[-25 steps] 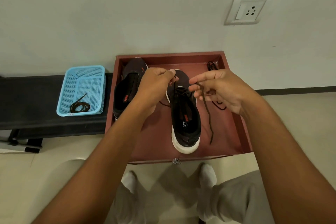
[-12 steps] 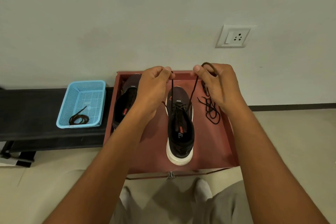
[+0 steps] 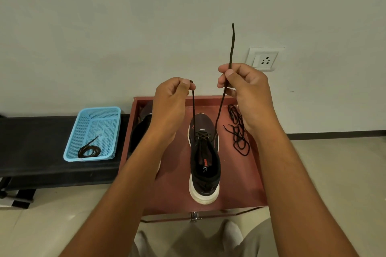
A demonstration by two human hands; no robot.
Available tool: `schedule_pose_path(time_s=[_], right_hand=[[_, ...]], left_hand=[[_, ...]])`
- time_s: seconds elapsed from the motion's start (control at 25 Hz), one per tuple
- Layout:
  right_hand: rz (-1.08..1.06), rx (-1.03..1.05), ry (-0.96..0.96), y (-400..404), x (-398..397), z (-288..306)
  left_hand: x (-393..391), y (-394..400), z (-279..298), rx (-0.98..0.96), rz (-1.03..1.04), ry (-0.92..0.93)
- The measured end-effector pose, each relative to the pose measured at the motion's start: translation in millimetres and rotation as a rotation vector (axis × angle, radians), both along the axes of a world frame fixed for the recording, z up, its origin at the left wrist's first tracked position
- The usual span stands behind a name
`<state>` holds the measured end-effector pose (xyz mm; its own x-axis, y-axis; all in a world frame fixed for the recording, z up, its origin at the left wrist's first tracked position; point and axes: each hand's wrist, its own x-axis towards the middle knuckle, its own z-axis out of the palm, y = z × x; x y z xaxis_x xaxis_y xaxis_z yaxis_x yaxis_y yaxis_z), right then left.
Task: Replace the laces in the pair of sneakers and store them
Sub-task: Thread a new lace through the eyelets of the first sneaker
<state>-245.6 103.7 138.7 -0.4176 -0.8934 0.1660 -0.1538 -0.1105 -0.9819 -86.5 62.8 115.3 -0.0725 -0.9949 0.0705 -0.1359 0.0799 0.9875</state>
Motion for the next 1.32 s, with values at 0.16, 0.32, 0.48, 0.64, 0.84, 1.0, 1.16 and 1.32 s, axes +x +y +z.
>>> schedule_pose_path(time_s=[0.16, 0.32, 0.48, 0.64, 0.84, 1.0, 1.16, 1.32], right_hand=[[-0.017, -0.007, -0.132, -1.2, -1.7, -0.9], [-0.036, 0.079, -0.014, 0.4, -13.0, -28.2], [0.024, 0.231, -0.053, -2.0, -28.9, -51.7], [0.04, 0.378, -0.035, -6.3, -43.0, -70.1], [0.064, 0.476, 0.1, -9.0, -49.9, -90.5], [0.053, 0.462, 0.133, -11.5, -55.6, -102.3], [0.034, 0.447, 0.053, -14.1, -57.8, -98.3], [0.003, 0.428, 0.145, -15.4, -52.7, -96.7]], left_hand=[[9.1, -9.8, -19.7, 0.05, -0.056, -0.073], [15.4, -6.1, -67.8, 0.043, -0.106, -0.4], [13.5, -2.6, -111.1, 0.073, -0.082, -0.586], [4.8, 7.4, -146.1, 0.156, -0.137, -0.676], [5.8, 14.5, -152.4, -0.017, -0.087, -0.831], [2.5, 39.2, -141.3, 0.145, -0.103, -0.567], [2.7, 42.3, -144.1, 0.164, -0.08, -0.473], [9.5, 38.5, -153.1, 0.287, -0.075, -0.265]])
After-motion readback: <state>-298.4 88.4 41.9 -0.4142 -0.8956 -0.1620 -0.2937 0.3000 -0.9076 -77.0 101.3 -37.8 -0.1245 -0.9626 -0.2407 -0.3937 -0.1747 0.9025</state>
